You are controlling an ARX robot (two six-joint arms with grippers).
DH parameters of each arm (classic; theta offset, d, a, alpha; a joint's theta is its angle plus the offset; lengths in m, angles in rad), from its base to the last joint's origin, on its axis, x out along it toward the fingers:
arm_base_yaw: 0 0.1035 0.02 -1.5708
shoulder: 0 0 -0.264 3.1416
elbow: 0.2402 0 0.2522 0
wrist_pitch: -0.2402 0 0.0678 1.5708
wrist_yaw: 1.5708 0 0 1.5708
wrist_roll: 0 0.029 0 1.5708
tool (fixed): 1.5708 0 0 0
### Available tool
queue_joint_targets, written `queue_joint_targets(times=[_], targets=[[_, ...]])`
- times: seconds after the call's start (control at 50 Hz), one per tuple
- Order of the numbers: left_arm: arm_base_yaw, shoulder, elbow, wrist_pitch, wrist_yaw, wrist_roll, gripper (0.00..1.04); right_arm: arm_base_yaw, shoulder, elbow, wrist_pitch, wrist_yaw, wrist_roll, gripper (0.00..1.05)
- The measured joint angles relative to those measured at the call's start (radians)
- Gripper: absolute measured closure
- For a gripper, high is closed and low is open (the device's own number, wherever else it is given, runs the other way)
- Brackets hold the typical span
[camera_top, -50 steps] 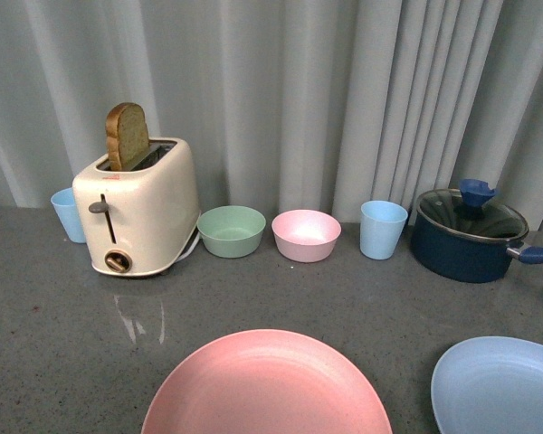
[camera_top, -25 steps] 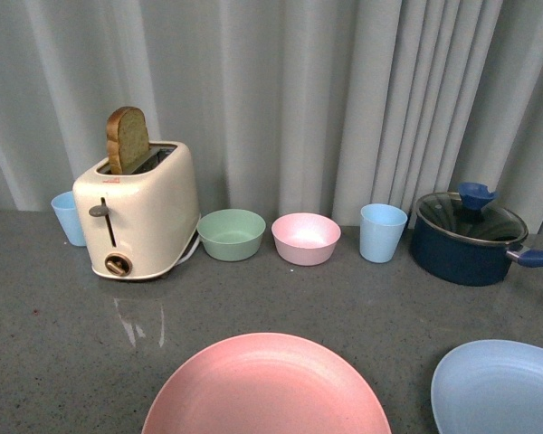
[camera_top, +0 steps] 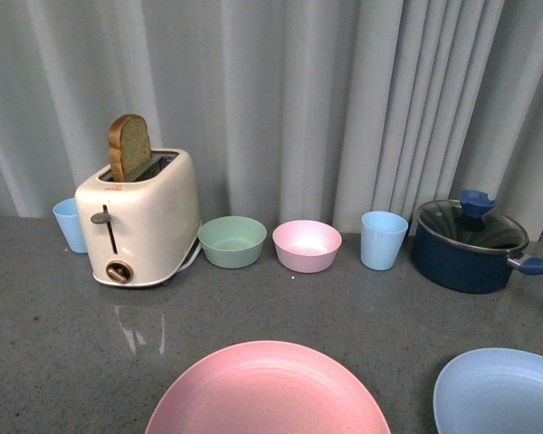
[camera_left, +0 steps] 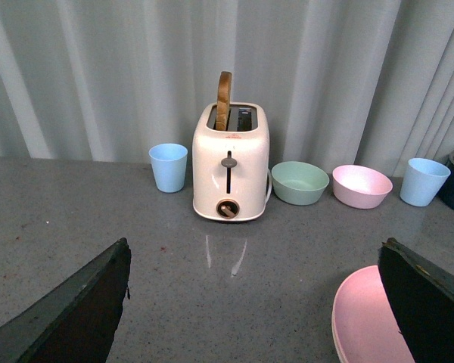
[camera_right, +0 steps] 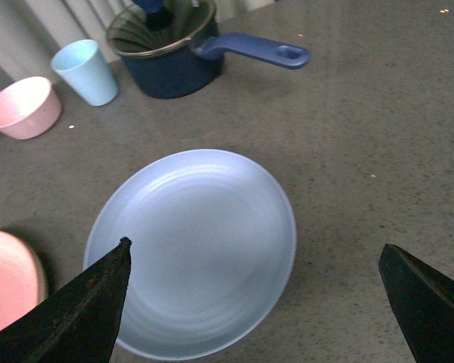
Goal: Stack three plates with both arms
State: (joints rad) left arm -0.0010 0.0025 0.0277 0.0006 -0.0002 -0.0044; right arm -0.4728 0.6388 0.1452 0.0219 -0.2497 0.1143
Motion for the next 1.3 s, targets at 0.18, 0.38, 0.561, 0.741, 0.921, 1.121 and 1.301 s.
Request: queue_joint_targets(times=[0.18,0.38,0.561,0.741,0.921,1.121,1.301], targets=[[0.000,0.000,0.000,0.000,0.000,0.000,0.07,-0.204,0.333,0.071,0.182,-0.127,-0.121,0.07],[0.000,0.000,0.000,0.000,0.000,0.000,0.07,-0.235,0.610,0.159,0.283,-0.089,-0.262,0.07],[0.000,0.000,0.000,0.000,0.000,0.000,0.07,-0.261,0.857,0.264,0.325,-0.027,-0.377,0.07],[0.000,0.000,0.000,0.000,0.000,0.000,0.07,-0.206,1.027,0.365,0.313,-0.023,-0.365,0.07],[0.000,0.000,0.000,0.000,0.000,0.000,0.07,-0.079,1.106,0.399,0.341,-0.025,-0.328,0.07],[0.000,0.000,0.000,0.000,0.000,0.000,0.07,0.000,1.195,0.423,0.372,0.024,-0.308,0.07],[0.000,0.000,0.000,0.000,0.000,0.000,0.07,0.024,1.246,0.438,0.390,0.047,-0.299,0.07]])
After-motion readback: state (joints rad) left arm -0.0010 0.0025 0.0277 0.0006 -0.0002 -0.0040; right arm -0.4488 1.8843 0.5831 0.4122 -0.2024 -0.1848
